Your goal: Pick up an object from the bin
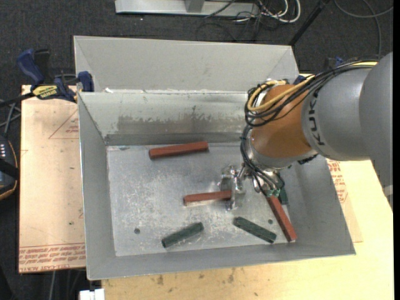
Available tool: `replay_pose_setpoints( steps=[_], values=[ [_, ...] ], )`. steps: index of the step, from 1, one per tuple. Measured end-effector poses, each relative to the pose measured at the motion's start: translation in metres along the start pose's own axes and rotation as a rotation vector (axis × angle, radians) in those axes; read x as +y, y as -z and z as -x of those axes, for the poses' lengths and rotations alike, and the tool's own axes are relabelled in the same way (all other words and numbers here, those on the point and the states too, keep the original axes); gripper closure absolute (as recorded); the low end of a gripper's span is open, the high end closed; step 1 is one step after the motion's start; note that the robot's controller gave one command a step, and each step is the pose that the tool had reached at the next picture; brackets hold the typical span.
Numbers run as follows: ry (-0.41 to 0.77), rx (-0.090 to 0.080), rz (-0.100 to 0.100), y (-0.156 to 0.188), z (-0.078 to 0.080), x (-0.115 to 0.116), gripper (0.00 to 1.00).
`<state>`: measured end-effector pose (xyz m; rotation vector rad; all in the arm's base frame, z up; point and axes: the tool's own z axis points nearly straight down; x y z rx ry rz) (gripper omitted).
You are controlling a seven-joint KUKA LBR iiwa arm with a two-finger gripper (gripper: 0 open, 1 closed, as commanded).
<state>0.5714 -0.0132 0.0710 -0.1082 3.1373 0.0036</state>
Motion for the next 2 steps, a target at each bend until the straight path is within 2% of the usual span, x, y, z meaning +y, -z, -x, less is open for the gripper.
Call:
replay_pose_setpoints(
  steps=[1, 2],
  values=[
    [0.009, 0.003, -0.001, 0.034, 0.038, 0.002, 1.0],
    [0.024, -0.001, -0.002, 0.188, -0.026, -0.007, 1.0]
  ],
)
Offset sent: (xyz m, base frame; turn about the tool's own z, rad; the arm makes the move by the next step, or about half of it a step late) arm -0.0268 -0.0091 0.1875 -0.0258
